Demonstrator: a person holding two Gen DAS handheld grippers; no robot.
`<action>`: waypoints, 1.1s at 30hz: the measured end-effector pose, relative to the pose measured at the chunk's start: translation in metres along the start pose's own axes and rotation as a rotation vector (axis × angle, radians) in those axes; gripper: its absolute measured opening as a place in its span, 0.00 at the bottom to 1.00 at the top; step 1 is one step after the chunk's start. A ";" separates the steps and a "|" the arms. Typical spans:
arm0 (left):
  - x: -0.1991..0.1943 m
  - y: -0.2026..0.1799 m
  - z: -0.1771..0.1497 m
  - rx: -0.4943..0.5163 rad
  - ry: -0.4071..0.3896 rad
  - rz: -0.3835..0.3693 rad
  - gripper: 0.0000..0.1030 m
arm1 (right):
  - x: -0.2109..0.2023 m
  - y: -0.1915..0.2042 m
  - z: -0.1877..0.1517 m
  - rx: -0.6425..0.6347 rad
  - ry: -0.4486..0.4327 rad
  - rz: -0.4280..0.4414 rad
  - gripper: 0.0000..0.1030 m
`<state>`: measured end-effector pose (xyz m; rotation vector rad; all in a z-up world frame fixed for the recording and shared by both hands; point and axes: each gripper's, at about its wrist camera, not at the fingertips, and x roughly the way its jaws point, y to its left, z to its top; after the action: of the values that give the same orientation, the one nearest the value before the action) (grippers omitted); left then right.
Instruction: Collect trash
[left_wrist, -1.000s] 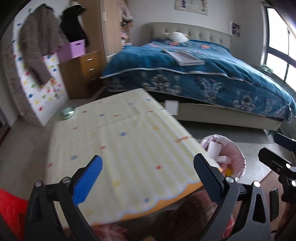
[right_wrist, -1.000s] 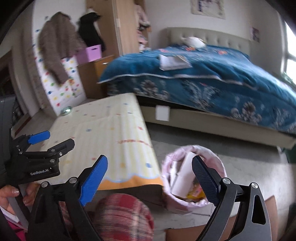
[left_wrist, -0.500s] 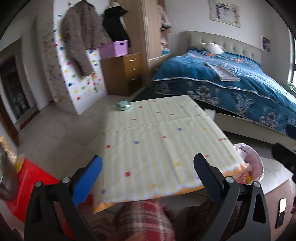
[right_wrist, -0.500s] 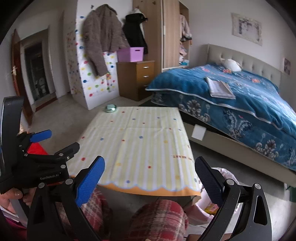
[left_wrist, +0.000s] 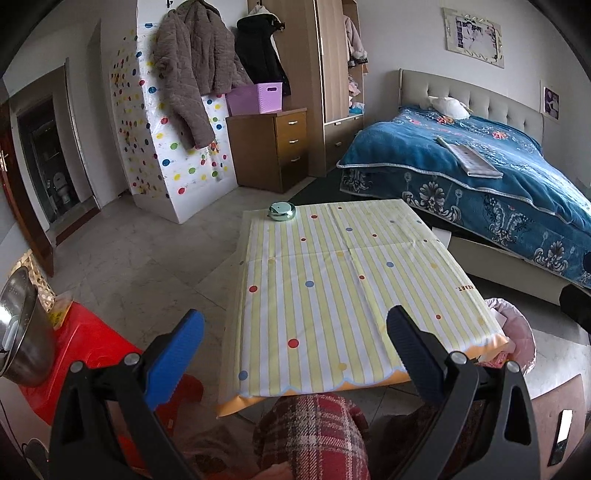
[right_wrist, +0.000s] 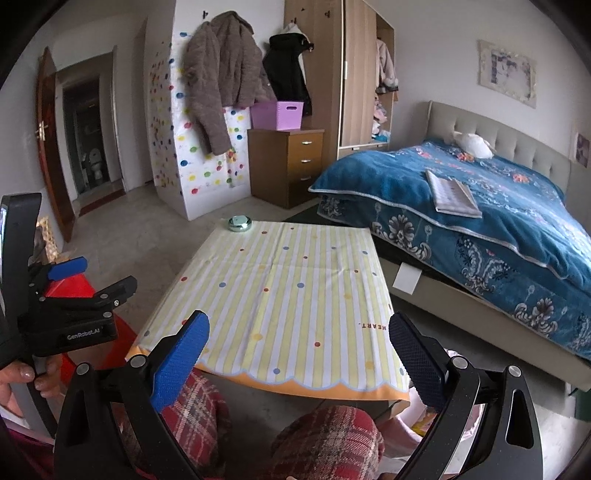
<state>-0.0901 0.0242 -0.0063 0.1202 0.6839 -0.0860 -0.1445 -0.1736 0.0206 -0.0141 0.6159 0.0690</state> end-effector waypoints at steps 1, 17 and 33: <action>0.000 0.000 0.000 0.001 0.002 0.000 0.93 | 0.000 -0.001 0.000 0.002 0.000 -0.002 0.94; 0.009 -0.004 -0.002 0.000 0.023 0.000 0.93 | 0.001 -0.016 0.000 0.019 0.012 0.001 0.94; 0.010 -0.004 -0.002 0.001 0.024 -0.001 0.93 | 0.001 -0.017 0.000 0.018 0.011 0.001 0.94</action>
<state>-0.0839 0.0203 -0.0141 0.1218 0.7082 -0.0858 -0.1428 -0.1902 0.0203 0.0031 0.6275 0.0647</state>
